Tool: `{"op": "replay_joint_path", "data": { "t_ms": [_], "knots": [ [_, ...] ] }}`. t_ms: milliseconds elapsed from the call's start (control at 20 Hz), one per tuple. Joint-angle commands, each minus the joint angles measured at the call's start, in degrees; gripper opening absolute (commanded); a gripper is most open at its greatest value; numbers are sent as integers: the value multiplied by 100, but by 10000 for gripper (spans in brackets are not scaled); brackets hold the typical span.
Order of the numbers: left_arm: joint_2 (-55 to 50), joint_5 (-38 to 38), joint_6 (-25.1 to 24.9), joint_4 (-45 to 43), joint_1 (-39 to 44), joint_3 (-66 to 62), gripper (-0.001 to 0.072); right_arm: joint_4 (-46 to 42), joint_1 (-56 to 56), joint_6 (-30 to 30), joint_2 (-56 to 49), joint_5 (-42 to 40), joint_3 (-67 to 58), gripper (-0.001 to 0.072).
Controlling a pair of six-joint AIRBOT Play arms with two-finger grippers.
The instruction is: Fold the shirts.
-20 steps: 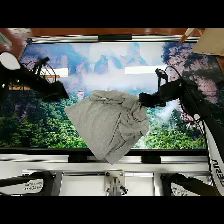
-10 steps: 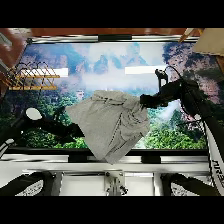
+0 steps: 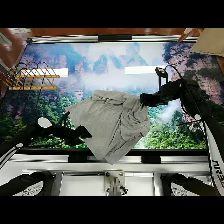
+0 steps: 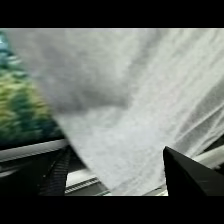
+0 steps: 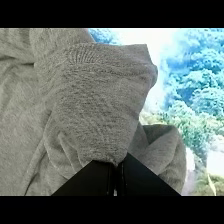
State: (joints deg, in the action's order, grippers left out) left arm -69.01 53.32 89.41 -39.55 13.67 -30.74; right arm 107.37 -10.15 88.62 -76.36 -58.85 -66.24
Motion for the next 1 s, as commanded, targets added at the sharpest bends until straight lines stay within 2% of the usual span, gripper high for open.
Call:
{"op": "replay_joint_path", "data": {
  "t_ms": [0,50,100,150,200,250,300,450,550,800,950],
  "knots": [
    [-190,-774,-131,527,328,28,575,9,-2,35,4,35,0,60],
    [-188,-964,-129,592,420,7,460,11,-2,35,4,35,0,59],
    [-188,-1058,-129,621,457,-61,238,11,-2,35,4,35,0,60],
    [-173,-1071,-201,616,450,-190,88,13,-2,35,7,31,-2,60],
    [-96,-1064,-614,614,444,-407,28,20,-2,68,37,17,-11,59],
    [50,-1014,-1054,575,424,-717,26,13,0,201,103,-15,-50,59],
    [238,-911,-1180,372,352,-1082,26,0,0,367,240,-44,-136,60],
    [1019,-479,-782,-470,-297,-2656,26,-7,48,896,944,-116,-684,60],
    [1510,-219,-782,-533,-870,-3880,26,-87,81,1224,1609,-166,-1228,60],
    [2096,741,-826,-553,-1733,-6653,26,-603,81,1272,3226,-138,-2341,59],
    [2306,938,-616,-621,-1764,-7416,27,-581,81,1231,3947,-83,-2533,59]
  ]
}}
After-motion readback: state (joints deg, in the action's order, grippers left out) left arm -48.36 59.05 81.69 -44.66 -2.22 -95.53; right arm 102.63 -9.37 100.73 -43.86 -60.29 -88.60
